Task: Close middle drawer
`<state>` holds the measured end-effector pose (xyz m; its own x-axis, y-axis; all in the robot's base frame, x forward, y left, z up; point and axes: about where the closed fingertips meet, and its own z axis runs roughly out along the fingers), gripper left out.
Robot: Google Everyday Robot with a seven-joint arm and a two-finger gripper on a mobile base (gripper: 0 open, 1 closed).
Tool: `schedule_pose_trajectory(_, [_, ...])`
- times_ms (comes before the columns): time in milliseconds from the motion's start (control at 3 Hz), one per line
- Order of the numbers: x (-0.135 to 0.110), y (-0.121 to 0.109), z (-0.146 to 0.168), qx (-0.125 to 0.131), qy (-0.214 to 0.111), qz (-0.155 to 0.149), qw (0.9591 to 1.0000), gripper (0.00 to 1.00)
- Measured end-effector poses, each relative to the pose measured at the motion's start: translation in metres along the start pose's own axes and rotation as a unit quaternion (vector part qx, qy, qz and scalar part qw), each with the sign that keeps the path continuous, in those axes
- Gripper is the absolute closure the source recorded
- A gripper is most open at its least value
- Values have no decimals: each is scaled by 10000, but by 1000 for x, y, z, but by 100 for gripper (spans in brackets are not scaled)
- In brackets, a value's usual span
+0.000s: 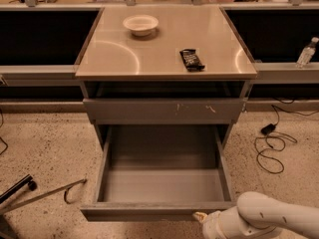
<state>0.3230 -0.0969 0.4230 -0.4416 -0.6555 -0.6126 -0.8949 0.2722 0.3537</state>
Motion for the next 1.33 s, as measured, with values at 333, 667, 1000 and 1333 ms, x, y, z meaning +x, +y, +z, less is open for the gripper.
schedule_pose_trajectory(333, [4,-14,7,-16,16,29,10000,0])
schedule_pose_trajectory(667, [-8,-36,9,10,23,-70,10000,0])
schedule_pose_trajectory(1000, [-26,-54,17,-58,60,-236,9997,0])
schedule_pose_trajectory(1333, [-59,-69,37,-397,125,-397,9983,0])
